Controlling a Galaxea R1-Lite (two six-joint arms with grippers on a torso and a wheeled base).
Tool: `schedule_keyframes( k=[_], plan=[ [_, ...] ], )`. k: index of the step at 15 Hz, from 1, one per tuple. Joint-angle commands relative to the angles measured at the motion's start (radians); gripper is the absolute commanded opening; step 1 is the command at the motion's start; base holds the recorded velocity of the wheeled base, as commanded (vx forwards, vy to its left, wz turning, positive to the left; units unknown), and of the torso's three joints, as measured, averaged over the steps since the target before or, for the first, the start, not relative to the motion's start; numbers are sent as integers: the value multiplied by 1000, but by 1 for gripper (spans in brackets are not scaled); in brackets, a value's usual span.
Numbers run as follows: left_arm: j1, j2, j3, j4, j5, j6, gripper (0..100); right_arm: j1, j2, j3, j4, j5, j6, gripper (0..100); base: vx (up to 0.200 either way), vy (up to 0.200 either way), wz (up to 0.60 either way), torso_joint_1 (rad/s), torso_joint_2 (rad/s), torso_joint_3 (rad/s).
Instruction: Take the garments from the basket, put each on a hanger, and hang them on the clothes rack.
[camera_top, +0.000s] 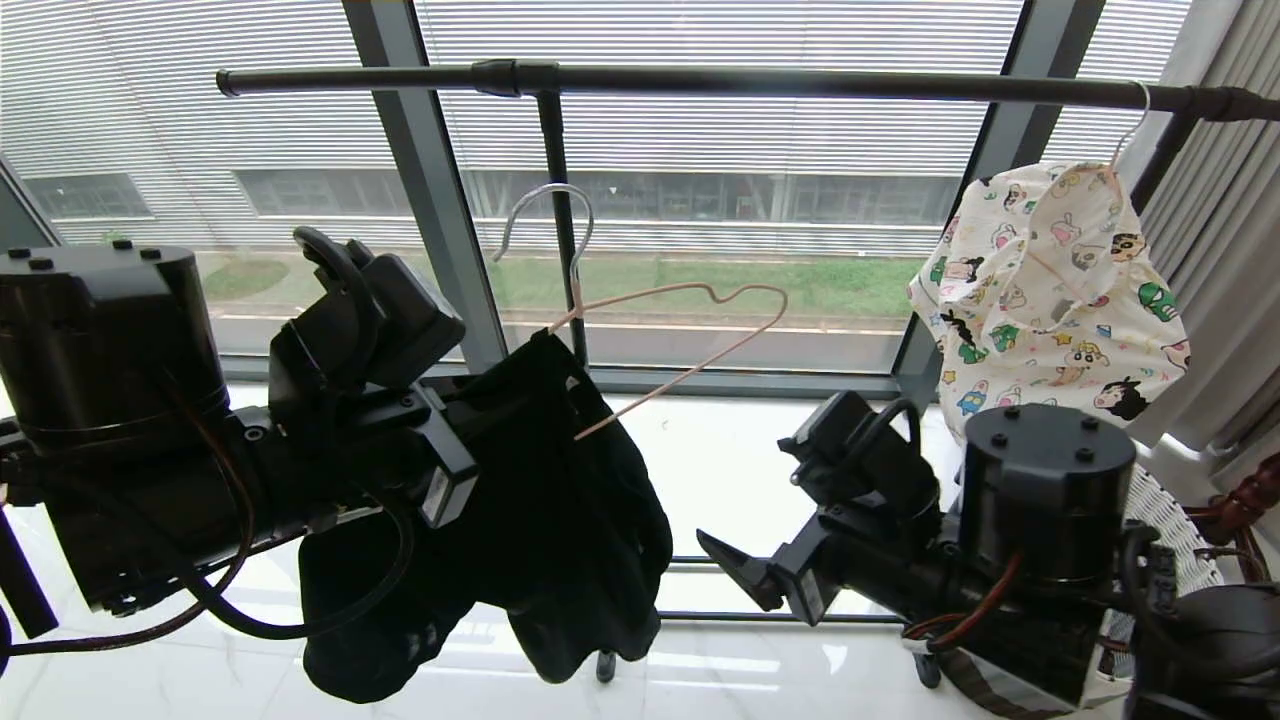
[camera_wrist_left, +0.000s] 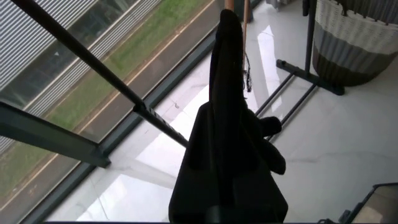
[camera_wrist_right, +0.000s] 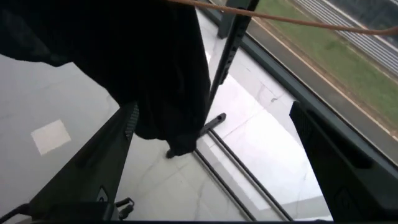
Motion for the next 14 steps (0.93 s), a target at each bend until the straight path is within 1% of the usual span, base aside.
schedule_keyframes(
  k=[1,3,5,8,12,14],
  plan=[
    [-29,-27,3,-1,-1,1,0,26,152,-22,-51,-50,11,100,0,0,0,0,0,0],
    [-61,-41,7,1,1,1,0,22,195,-68,-76,-97,14,100,0,0,0,0,0,0],
    [-101,-49,23,1,2,4,0,22,229,-130,-76,-122,15,100,0,0,0,0,0,0],
    [-121,-49,22,1,4,4,0,14,233,-137,-76,-128,15,100,0,0,0,0,0,0],
    [-124,-53,20,1,4,4,0,16,233,-133,-76,-129,14,100,0,0,0,0,0,0],
    [-124,-53,19,1,5,4,0,25,238,-124,-76,-163,12,100,0,0,0,0,0,0]
  ],
)
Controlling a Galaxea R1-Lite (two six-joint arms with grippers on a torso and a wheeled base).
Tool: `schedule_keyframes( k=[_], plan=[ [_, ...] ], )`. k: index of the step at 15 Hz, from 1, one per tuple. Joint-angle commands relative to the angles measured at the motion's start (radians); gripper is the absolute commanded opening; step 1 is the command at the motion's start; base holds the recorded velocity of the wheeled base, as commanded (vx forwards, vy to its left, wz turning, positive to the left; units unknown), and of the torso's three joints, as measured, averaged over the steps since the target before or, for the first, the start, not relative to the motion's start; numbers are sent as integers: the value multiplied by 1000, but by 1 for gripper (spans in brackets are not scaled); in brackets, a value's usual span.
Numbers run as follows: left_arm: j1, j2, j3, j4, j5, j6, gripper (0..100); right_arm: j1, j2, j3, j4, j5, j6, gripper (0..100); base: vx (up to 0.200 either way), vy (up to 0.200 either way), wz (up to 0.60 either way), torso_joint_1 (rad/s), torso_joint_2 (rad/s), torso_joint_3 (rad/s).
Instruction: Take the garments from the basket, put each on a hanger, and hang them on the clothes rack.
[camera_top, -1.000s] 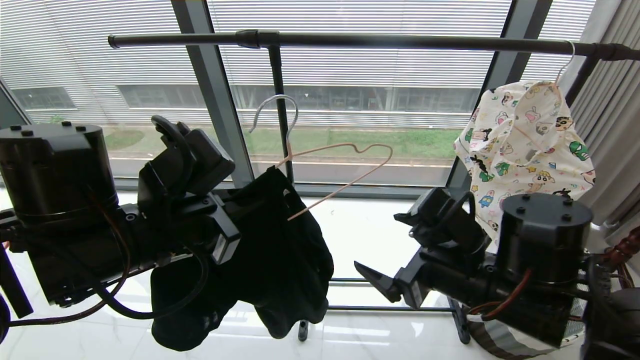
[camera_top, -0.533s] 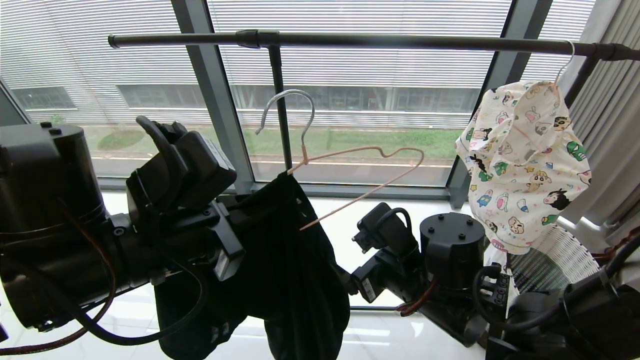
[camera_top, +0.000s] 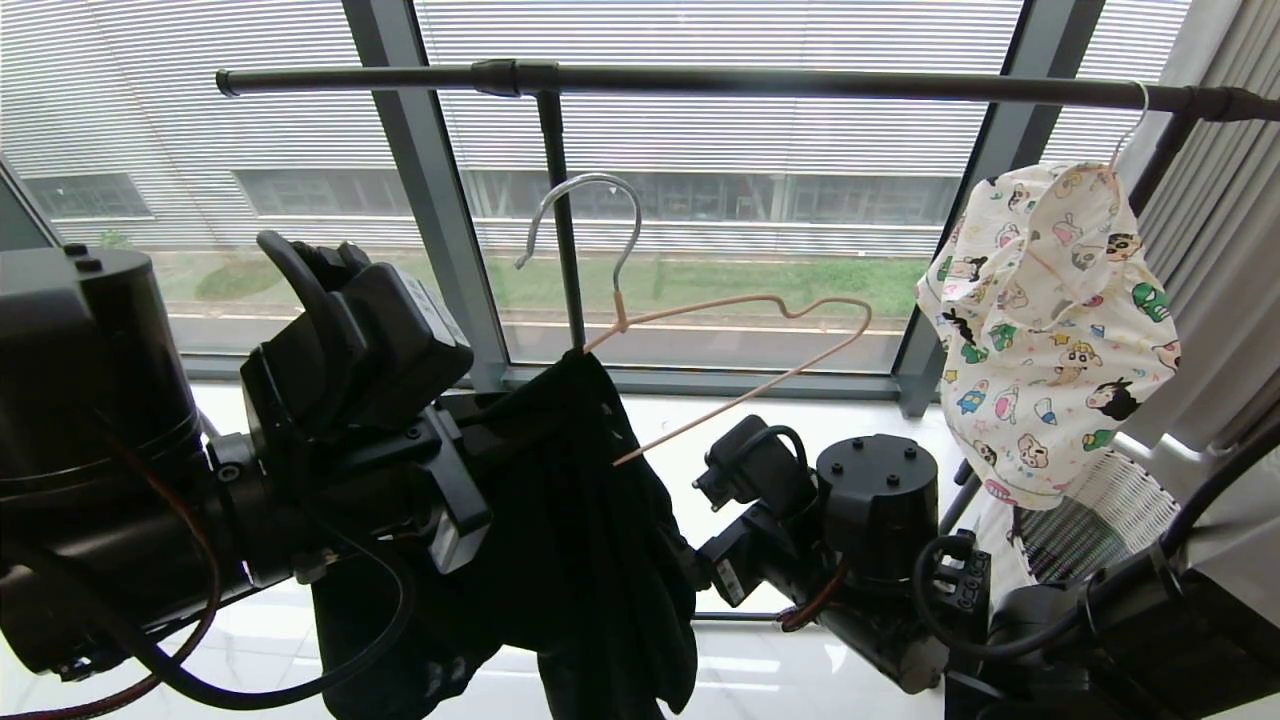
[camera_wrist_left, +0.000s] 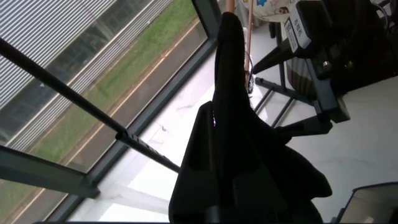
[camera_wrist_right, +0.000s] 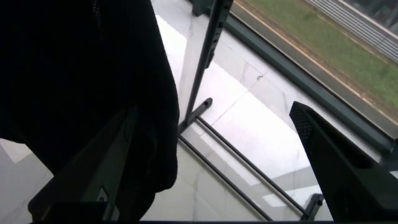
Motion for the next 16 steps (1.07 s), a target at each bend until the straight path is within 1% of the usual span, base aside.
schedule_keyframes(
  k=[1,2,5,6,8,12,14,16],
  plan=[
    [0,-1,-4,0,2,0,0,7,14,10,0,-28,0,100,0,0,0,0,0,0],
    [-1,-3,-8,0,14,0,0,7,20,10,0,-54,0,100,0,0,0,0,0,0],
    [-9,-4,-7,0,28,-2,0,7,22,10,0,-62,-14,100,0,0,0,0,0,0],
    [-15,-4,-7,0,28,-2,0,6,25,10,0,-82,-16,100,0,0,0,0,0,0],
    [-17,-9,-7,0,29,-2,0,-8,36,7,0,-149,-14,100,0,0,0,0,0,0],
    [-12,-17,2,0,31,-5,0,-60,27,5,0,-201,-14,100,0,0,0,0,0,0],
    [-12,-10,2,0,60,-6,0,-37,2,-25,-4,-197,12,100,0,0,0,0,0,0],
    [11,13,7,0,92,-14,0,27,-23,-53,-5,-195,96,100,0,0,0,0,0,0]
  ],
)
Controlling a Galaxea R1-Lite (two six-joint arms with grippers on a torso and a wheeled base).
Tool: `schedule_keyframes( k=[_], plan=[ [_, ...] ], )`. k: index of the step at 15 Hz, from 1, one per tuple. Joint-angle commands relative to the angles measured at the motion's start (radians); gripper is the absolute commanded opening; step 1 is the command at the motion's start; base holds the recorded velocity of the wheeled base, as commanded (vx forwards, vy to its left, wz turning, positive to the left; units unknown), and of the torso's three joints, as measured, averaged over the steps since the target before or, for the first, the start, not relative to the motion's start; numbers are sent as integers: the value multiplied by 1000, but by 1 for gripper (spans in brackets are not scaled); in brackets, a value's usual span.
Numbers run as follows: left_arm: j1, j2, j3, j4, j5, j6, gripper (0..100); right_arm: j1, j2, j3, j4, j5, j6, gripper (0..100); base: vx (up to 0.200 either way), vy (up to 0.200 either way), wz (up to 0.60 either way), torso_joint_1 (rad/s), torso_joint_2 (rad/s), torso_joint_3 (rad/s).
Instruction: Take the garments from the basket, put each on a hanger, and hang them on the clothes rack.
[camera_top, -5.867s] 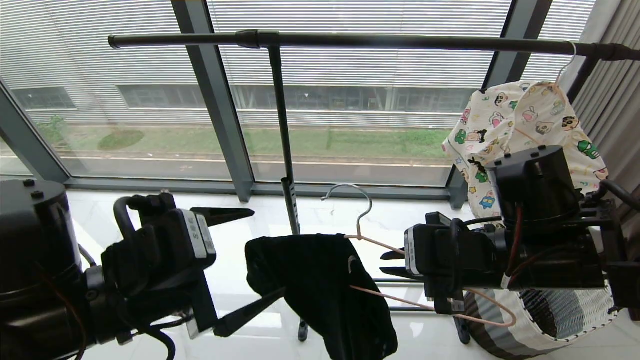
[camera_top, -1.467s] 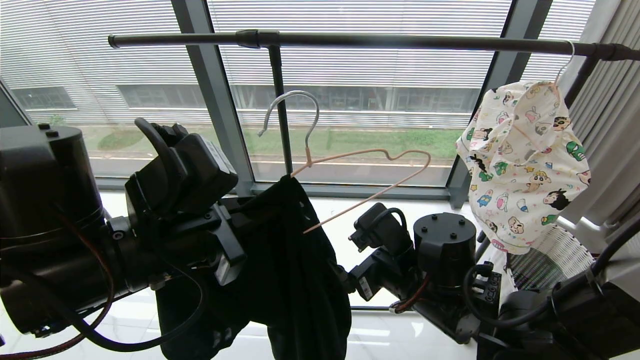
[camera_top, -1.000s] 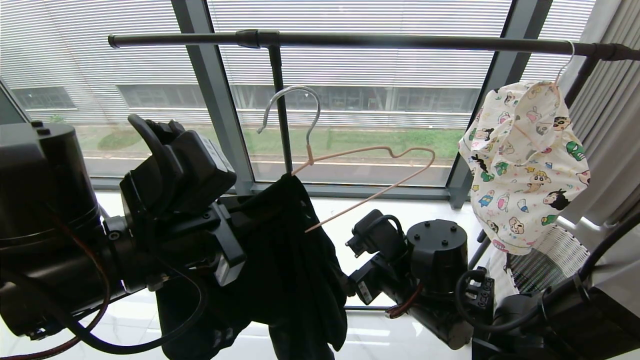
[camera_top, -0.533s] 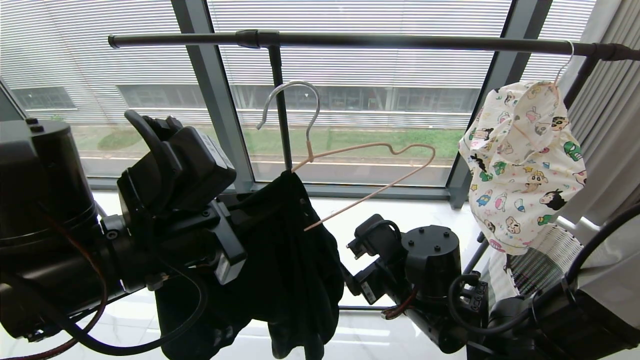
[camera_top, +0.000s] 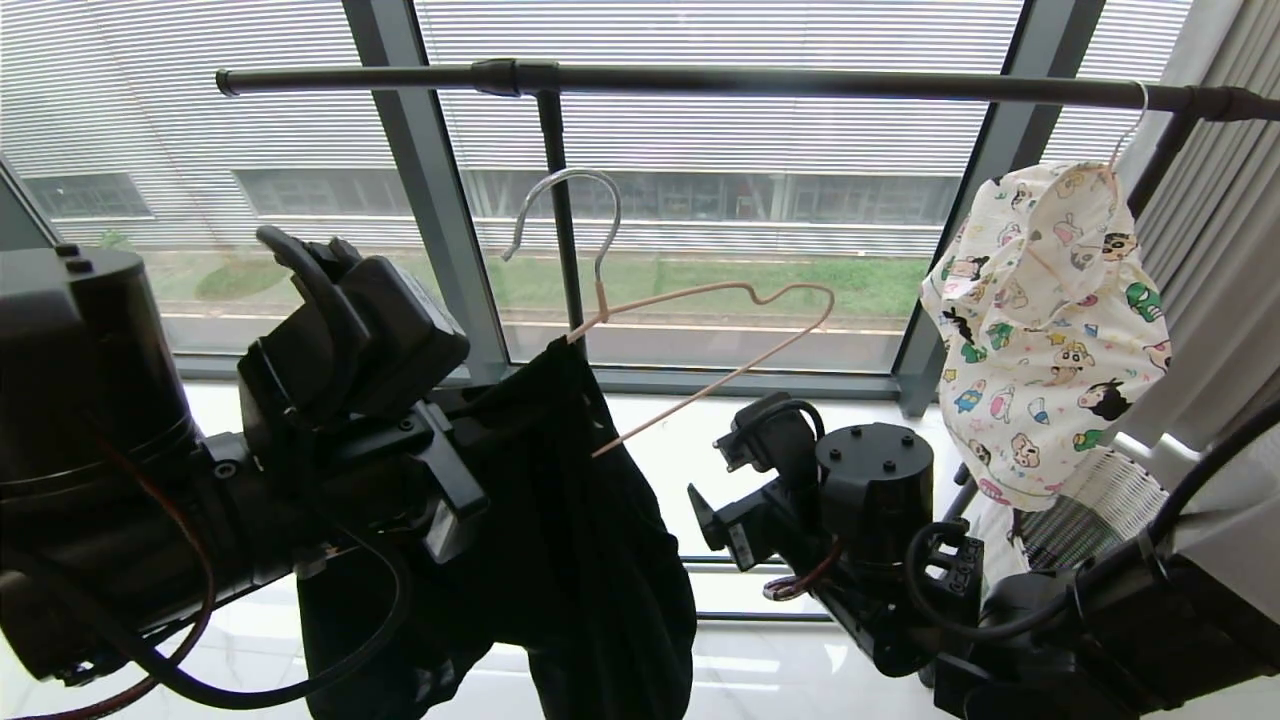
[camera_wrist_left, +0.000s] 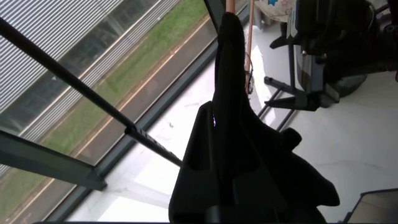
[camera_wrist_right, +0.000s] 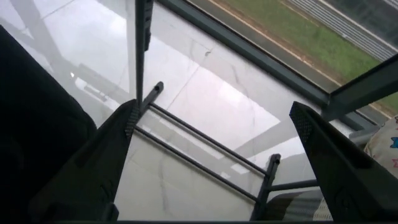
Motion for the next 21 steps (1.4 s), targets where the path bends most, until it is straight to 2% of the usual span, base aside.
schedule_keyframes(
  k=[1,3,5,11,15,21],
  plan=[
    [12,16,5,0,2,-1,0,75,-44,-18,0,1,41,100,0,0,0,0,0,0],
    [9,13,7,0,2,-1,0,133,-44,-23,0,2,49,100,0,0,0,0,0,0],
    [-20,10,7,0,2,-1,0,147,-21,-24,-1,2,51,100,0,0,0,0,0,0],
    [-86,4,8,0,7,1,0,140,20,-69,-1,1,55,100,0,0,0,0,0,0],
    [-66,4,19,0,21,1,0,77,8,-66,-1,-5,51,100,0,0,0,0,0,0],
    [-57,10,18,0,24,1,0,78,-20,-56,-1,-4,49,100,0,0,0,0,0,0]
  ],
)
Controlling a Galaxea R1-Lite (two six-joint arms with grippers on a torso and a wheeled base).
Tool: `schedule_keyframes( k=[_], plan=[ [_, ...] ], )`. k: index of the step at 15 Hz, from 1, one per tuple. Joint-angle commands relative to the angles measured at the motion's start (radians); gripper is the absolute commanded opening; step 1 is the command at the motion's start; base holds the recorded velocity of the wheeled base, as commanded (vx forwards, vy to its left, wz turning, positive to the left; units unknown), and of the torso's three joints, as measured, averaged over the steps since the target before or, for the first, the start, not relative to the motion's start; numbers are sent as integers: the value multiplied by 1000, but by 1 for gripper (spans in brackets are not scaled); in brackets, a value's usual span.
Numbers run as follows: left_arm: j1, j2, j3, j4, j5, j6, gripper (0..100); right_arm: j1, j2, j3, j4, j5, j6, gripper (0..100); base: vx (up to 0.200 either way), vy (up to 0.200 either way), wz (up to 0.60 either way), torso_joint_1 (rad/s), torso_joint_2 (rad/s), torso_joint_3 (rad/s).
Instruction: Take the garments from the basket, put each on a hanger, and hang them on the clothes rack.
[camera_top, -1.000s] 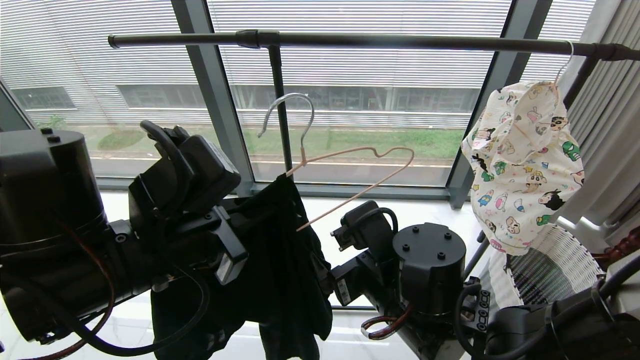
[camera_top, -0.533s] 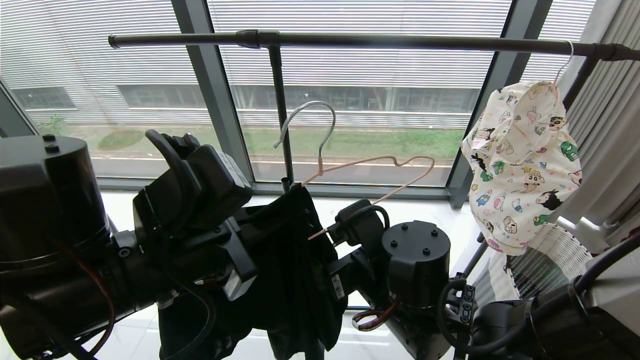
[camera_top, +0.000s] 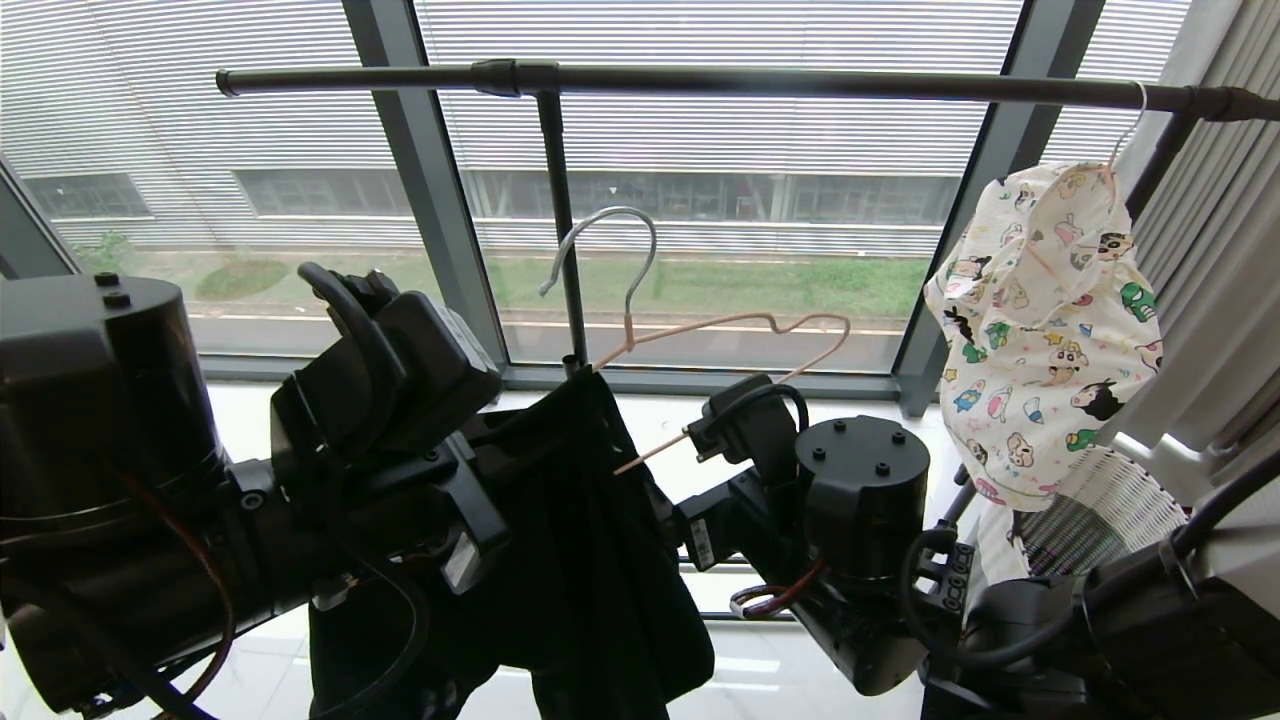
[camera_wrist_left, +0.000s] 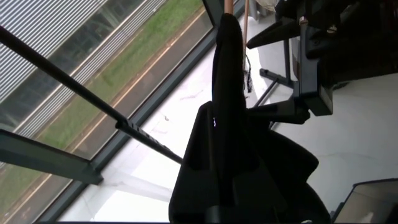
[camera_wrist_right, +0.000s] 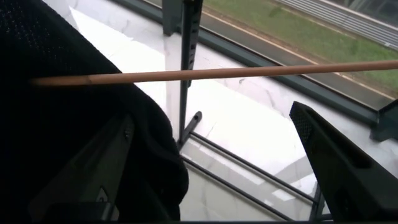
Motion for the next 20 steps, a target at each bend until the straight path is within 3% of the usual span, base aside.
schedule_keyframes(
  k=[1,6,11,14,16,20],
  plan=[
    [3,-2,1,0,-2,0,0,2,-7,-1,0,0,-1,100,0,0,0,0,0,0],
    [-25,-12,-5,0,-3,3,0,48,19,-12,0,2,-1,100,0,0,0,0,0,0],
    [-26,-41,-8,0,0,0,0,2,32,6,0,-1,-7,100,0,0,0,0,0,0],
    [-28,-41,-34,0,23,-84,0,2,62,5,0,-3,-39,100,0,0,0,0,0,0],
    [-28,-44,-43,0,49,-98,0,-3,80,6,0,-4,-48,100,0,0,0,0,0,0],
    [-14,-55,-37,0,53,-100,0,-113,89,37,0,-84,-136,100,0,0,0,0,0,0]
  ],
)
